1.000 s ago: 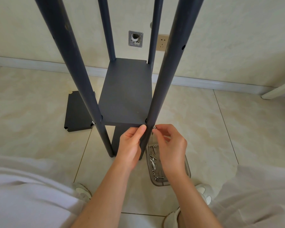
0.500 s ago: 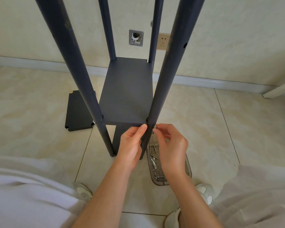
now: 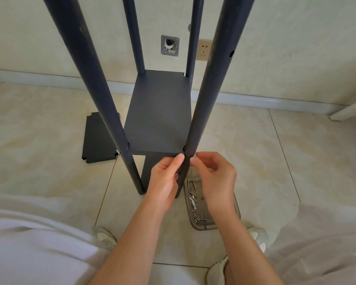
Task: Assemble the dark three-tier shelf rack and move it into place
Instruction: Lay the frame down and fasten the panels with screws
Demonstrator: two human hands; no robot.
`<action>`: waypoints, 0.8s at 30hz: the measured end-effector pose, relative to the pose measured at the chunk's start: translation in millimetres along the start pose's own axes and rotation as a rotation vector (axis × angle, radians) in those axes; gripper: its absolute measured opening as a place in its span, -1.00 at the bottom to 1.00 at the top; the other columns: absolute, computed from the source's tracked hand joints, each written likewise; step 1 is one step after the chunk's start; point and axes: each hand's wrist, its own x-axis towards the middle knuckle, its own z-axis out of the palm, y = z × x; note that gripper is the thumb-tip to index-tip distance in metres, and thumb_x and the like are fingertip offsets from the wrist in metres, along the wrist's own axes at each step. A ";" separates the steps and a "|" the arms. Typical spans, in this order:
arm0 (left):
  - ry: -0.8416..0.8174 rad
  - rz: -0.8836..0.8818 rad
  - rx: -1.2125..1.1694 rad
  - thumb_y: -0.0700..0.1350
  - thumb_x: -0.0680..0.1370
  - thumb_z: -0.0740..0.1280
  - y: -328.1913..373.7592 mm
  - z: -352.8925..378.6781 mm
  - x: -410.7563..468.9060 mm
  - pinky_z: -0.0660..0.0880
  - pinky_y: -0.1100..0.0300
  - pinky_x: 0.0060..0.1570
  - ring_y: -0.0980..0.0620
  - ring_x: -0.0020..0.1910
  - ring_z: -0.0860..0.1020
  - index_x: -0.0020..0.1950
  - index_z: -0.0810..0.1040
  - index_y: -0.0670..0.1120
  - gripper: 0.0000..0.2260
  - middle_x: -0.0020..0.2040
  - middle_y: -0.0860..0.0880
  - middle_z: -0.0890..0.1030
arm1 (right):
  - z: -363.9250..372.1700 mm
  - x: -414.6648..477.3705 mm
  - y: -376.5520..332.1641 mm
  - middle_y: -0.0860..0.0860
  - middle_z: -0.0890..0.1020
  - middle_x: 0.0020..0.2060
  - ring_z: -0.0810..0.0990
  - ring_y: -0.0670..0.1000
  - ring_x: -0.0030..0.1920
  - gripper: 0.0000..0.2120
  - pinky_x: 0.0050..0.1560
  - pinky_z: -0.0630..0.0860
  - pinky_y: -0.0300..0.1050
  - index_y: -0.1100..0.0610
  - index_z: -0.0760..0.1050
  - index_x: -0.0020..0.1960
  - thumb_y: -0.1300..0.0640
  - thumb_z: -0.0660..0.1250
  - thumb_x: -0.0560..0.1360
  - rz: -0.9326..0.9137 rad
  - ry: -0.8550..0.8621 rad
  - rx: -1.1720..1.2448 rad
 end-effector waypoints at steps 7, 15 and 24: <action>0.056 0.036 0.054 -0.08 0.62 0.36 3.3 0.2 -4.9 0.49 0.47 -0.32 0.35 -0.20 0.64 -0.11 0.69 -0.04 -0.84 -0.22 0.19 0.70 | -7.3 12.8 -3.3 0.02 0.72 -0.27 0.73 0.01 -0.14 -0.92 0.00 0.63 -0.07 0.13 0.61 -0.16 0.23 0.49 0.45 0.045 -0.160 0.110; 0.426 0.581 0.997 -0.02 0.55 0.46 17.7 -5.4 -26.1 0.57 0.13 -0.15 0.10 -0.32 0.61 -0.21 0.70 -0.10 -0.80 -0.36 0.10 0.66 | -19.5 27.1 -3.8 0.03 0.73 -0.25 0.71 -0.05 -0.17 -0.92 -0.11 0.57 -0.22 0.10 0.61 -0.14 0.24 0.43 0.51 0.038 -0.375 0.063; 0.291 0.824 1.448 0.09 0.33 0.62 29.9 3.4 -15.7 0.31 -0.14 0.17 -0.13 0.23 0.47 0.05 0.62 -0.09 -0.58 0.09 -0.03 0.60 | -23.6 43.7 -4.8 -0.01 0.63 -0.19 0.60 0.02 -0.15 -0.83 -0.04 0.60 -0.06 0.03 0.64 -0.02 0.11 0.55 0.42 0.117 -0.394 -0.004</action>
